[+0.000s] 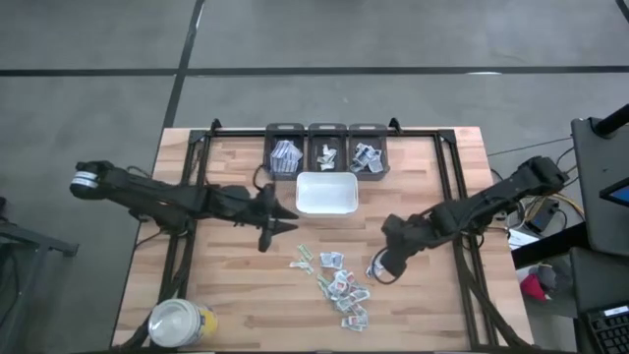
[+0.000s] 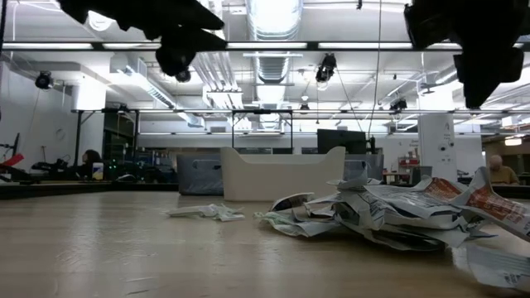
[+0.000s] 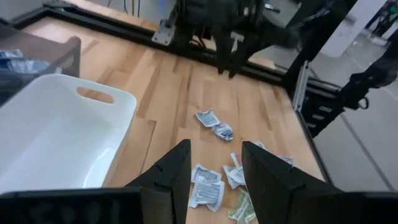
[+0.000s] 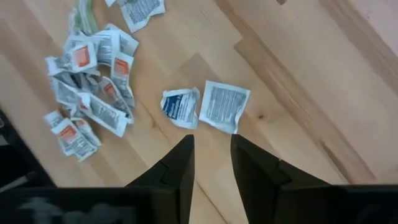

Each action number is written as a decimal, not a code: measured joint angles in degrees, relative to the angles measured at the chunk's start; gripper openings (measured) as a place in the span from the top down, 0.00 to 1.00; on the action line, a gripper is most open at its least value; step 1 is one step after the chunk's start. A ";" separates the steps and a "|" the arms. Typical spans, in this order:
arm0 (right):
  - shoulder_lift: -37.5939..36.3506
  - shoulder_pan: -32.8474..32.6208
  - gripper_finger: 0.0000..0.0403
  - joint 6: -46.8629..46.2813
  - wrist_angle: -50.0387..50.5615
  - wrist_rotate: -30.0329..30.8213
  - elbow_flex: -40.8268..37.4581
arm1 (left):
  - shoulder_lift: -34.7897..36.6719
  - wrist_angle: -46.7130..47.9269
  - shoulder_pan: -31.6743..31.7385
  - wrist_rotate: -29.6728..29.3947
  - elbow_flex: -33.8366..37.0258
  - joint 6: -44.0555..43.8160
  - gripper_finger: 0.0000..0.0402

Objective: Pick & Place First Aid Supplies
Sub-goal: Put the white alcohol pad into the right black bin

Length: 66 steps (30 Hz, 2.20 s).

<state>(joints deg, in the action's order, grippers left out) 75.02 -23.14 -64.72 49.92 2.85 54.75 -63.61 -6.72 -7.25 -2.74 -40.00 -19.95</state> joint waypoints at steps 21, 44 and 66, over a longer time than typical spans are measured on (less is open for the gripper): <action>20.59 0.15 0.80 0.62 0.34 -3.60 2.92 | 26.47 0.04 -0.81 -2.84 13.85 -1.97 0.66; 29.02 3.15 0.81 4.40 -0.49 -5.68 3.02 | 30.44 3.18 -0.81 -5.09 15.11 -1.93 0.66; 14.44 3.25 0.98 14.62 7.41 6.09 8.52 | 26.85 3.33 -0.81 -4.81 16.03 -7.32 0.66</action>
<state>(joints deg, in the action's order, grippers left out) 89.46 -19.89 -50.10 57.32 8.94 63.28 -36.76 -3.39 -8.05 -7.55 -23.97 -27.26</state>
